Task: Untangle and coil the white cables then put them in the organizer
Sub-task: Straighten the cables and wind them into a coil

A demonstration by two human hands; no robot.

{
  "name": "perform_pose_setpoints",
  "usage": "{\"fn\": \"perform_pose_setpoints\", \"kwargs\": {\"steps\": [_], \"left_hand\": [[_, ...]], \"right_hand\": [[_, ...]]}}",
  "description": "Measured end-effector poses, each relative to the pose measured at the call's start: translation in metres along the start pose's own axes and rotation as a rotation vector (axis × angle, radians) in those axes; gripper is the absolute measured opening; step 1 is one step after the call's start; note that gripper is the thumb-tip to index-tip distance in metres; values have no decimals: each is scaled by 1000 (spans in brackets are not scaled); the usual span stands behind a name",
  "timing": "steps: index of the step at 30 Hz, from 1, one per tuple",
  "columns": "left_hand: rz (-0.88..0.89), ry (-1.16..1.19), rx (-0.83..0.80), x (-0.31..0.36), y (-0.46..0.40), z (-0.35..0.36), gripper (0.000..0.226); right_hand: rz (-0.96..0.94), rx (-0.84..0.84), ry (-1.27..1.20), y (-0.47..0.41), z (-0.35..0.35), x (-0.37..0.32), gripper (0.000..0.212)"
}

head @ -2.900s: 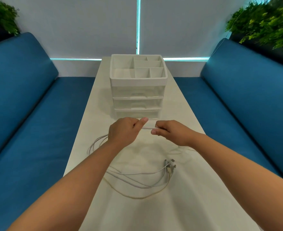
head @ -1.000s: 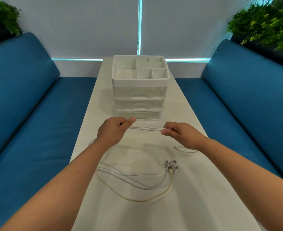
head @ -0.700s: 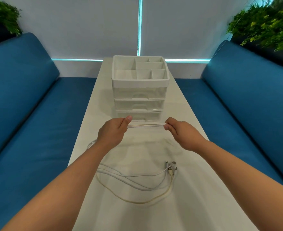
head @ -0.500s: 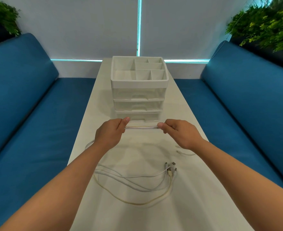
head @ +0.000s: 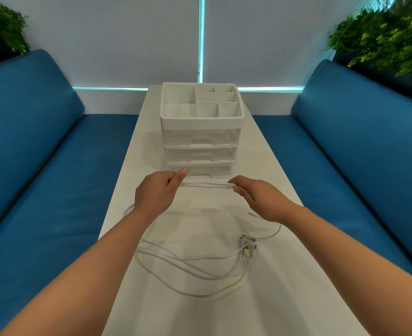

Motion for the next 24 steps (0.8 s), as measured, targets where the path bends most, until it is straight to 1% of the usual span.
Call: {"fn": "perform_pose_setpoints", "kwargs": {"steps": [2, 5, 11, 13, 19, 24], "left_hand": [[-15, -9, 16, -2, -1, -1, 61], [-19, -22, 18, -3, 0, -1, 61], [-15, -23, 7, -1, 5, -2, 60], [-9, -26, 11, -1, 4, -5, 60], [1, -19, 8, -3, 1, -7, 60], [-7, -5, 3, -4, 0, -6, 59]], "right_hand": [[-15, 35, 103, 0, -2, -4, 30], [-28, 34, 228, 1, -1, -8, 35], [-14, 59, 319, -2, -7, -15, 44], [-33, 65, 341, -2, -9, -20, 42], [-17, -44, 242, -2, -2, -13, 32], [48, -73, 175, -4, 3, -1, 29]]}}
Point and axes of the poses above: each hand's wrist, its own y-axis away from the middle knuckle, its own z-axis out of the palm, x = y × z, the point moved 9 cm from there along -y, towards the middle knuckle, and after that the axes turned 13 degrees about -y, right-handed, at the moved point
